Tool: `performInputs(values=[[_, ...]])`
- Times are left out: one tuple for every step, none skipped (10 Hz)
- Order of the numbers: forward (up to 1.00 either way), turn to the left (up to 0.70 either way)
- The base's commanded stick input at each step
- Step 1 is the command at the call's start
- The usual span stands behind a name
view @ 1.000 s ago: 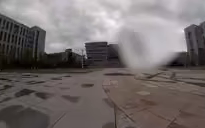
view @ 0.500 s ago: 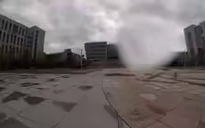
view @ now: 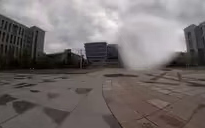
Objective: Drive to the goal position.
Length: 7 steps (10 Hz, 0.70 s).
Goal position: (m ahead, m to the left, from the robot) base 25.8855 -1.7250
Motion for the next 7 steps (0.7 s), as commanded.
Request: performInputs(values=[[0.7,0.0],[0.7,0.0],[0.7,0.0],[0.7,0.0],[0.7,0.0],[0.7,0.0],[0.7,0.0]])
